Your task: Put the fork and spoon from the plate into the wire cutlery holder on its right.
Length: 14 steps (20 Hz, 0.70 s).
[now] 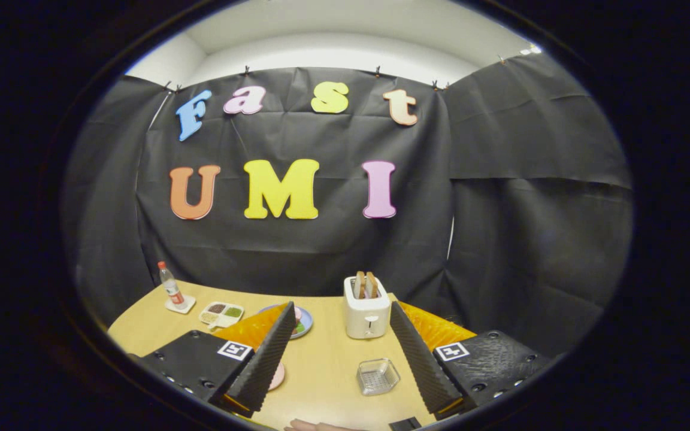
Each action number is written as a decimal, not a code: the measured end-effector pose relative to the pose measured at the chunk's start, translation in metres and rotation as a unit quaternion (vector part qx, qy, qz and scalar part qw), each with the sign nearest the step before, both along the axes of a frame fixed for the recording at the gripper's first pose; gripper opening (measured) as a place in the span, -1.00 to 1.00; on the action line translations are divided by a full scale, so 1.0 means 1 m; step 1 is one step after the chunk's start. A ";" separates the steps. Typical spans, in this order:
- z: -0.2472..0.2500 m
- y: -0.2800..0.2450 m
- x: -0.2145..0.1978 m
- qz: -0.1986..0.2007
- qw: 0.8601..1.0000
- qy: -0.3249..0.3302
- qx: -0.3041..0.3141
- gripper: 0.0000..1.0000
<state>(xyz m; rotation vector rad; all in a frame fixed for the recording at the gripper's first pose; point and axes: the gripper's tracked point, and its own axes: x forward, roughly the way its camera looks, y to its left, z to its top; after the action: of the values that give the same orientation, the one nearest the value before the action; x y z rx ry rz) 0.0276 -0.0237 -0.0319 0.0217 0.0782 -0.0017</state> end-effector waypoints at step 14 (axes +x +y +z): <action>-0.103 0.121 0.044 0.093 0.992 0.085 -0.029 0.91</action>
<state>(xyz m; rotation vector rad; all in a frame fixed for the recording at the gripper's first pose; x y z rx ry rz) 0.0716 0.0970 -0.1347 -0.0446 0.2496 0.1809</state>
